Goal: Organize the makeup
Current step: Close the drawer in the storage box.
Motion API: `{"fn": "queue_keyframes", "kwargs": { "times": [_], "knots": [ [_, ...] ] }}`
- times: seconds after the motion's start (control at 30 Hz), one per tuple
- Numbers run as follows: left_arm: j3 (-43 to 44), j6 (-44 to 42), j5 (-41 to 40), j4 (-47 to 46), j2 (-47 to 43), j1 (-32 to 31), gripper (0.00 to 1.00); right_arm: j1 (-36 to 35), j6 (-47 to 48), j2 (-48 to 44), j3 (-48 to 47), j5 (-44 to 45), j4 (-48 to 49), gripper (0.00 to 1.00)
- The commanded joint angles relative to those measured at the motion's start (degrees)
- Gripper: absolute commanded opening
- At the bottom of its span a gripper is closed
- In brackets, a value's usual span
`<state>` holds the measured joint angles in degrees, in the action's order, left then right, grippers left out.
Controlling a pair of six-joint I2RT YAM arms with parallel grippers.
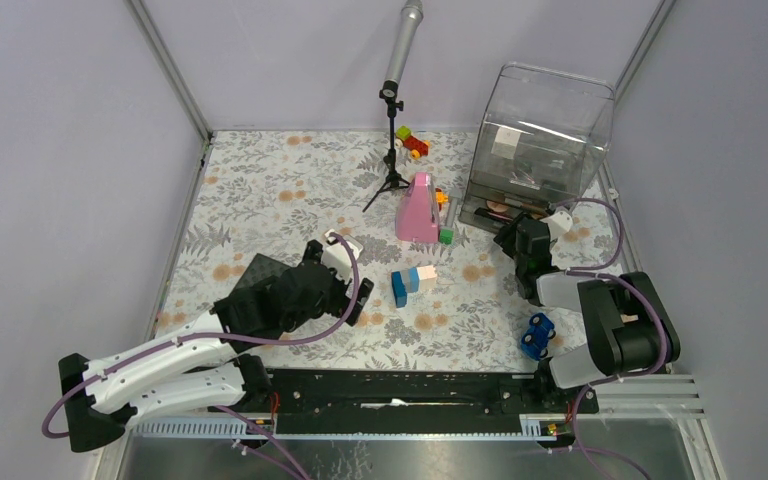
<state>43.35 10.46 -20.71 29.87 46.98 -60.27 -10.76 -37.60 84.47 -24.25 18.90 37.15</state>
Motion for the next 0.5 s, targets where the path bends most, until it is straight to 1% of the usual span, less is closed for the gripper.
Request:
{"fn": "queue_keyframes", "kwargs": {
  "times": [0.0,0.4,0.47],
  "knots": [
    [0.50,-0.77,1.15,-2.49,-0.01,0.33,0.98,-0.09,-0.54,1.51,-0.67,6.52,7.52,0.59],
    [0.42,-0.88,1.44,-2.58,-0.09,0.50,0.98,-0.13,1.52,6.52,-1.67,8.69,14.71,0.59],
    [0.48,-0.88,1.51,-2.54,-0.14,0.53,0.98,-0.13,2.55,6.93,-1.55,8.63,16.27,0.55]
  ]
}}
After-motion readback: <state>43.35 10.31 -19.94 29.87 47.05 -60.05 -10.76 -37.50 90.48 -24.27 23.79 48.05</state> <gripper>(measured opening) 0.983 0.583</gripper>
